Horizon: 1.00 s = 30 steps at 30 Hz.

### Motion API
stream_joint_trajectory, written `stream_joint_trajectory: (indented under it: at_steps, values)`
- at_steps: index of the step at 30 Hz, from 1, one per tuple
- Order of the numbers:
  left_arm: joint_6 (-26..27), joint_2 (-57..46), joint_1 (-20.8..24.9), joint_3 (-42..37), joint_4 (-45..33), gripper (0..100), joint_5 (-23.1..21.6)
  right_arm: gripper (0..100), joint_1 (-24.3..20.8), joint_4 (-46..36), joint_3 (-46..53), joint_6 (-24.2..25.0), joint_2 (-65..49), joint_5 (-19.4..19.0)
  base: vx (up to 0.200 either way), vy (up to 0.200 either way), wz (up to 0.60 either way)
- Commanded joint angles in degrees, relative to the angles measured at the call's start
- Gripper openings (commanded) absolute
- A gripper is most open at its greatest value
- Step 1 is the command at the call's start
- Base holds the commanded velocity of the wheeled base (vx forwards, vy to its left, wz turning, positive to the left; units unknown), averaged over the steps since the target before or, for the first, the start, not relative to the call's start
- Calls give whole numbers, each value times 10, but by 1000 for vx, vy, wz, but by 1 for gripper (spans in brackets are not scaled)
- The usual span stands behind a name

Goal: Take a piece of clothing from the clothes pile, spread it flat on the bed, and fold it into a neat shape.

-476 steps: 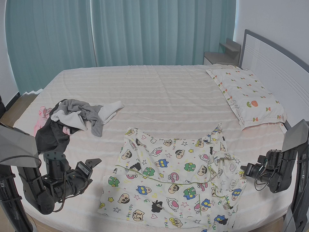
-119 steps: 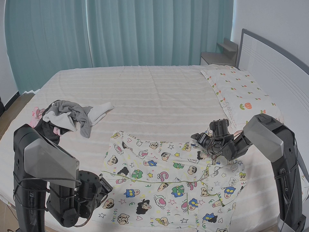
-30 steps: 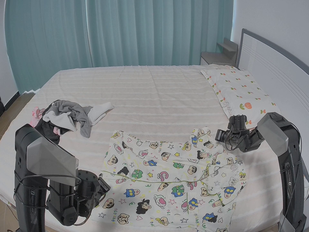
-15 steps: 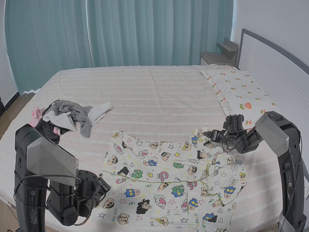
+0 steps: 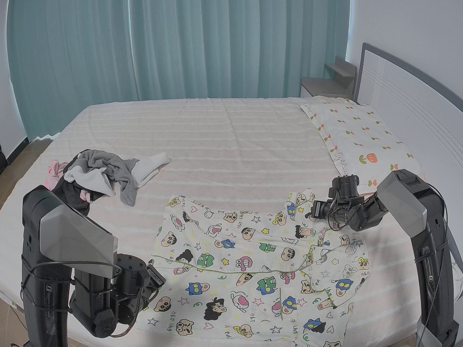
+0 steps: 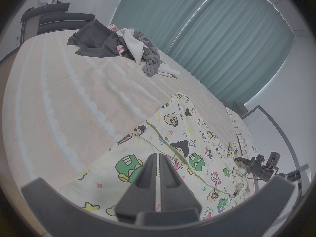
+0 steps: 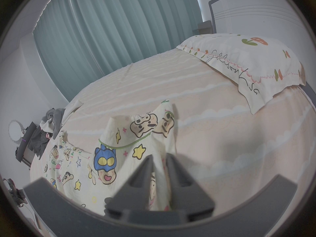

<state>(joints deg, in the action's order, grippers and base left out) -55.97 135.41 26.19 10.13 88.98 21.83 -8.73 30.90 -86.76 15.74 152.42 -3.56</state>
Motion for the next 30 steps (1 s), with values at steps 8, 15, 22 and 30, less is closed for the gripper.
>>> stream_joint_trajectory:
  at_steps: [8, 15, 22, 30]
  values:
    - [1, 0, 0, 1, 10, 0, 1, 0, 45, 5, 4, 9, 1, 7, 0, 0, 0]
    - [0, -1, 0, 1, 10, 0, 1, 0, 49, 5, 7, 20, 2, 7, 0, 0, 0]
    - [0, -1, 0, 1, 10, 0, 1, 100, 48, 6, 14, 21, 1, 7, 0, 0, 0]
    - [0, -1, 0, 1, 10, 0, 1, 100, 39, 106, 13, 73, -29, 21, 0, 0, 0]
